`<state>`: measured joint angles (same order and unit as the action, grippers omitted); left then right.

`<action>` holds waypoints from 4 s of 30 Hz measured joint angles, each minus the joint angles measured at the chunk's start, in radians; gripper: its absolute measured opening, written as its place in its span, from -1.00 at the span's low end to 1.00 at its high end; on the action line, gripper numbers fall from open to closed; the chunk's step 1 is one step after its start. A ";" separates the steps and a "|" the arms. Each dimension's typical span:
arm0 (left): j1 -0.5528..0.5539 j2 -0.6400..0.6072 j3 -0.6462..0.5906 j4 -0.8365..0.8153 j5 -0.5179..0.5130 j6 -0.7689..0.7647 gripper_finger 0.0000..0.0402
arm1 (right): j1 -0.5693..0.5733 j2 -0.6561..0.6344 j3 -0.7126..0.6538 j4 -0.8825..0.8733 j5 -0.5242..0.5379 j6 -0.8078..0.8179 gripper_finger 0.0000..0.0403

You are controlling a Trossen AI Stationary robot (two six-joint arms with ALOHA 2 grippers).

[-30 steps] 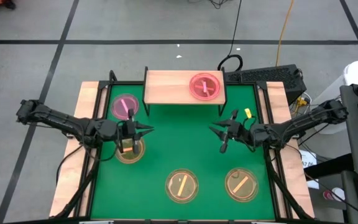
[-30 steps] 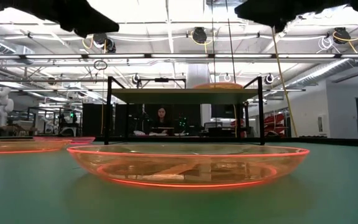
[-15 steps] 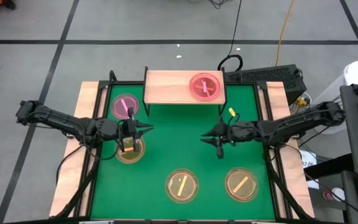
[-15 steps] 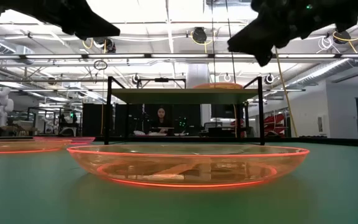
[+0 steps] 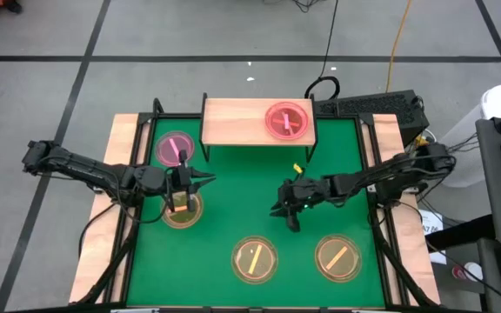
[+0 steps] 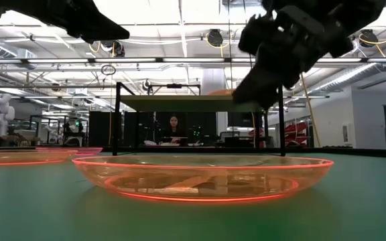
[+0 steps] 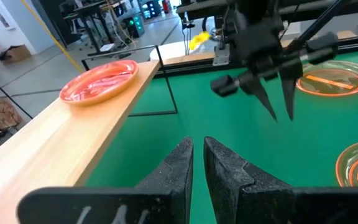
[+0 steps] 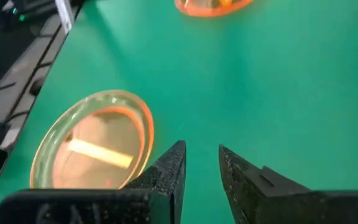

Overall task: Place and stack plates onto a shelf
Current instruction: Put the orange plate on the shelf, then stack the pink plate on top of the orange plate on the shelf

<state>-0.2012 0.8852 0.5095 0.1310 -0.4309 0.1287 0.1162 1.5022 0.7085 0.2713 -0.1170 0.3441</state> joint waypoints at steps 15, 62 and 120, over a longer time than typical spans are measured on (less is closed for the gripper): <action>0.000 0.001 0.000 0.000 0.001 -0.008 -0.77 | 0.010 0.330 0.124 0.159 -0.239 0.120 -0.59; 0.000 0.005 0.000 -0.005 0.002 -0.030 -0.77 | -0.055 0.293 0.184 0.260 -0.088 -0.054 -1.00; 0.000 0.005 0.000 0.014 -0.039 0.044 -0.77 | -0.626 0.299 0.525 0.211 0.088 -0.240 -0.52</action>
<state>-0.2012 0.8902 0.5098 0.1448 -0.4702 0.1732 -0.5103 1.8010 1.2331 0.4825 -0.0288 0.1038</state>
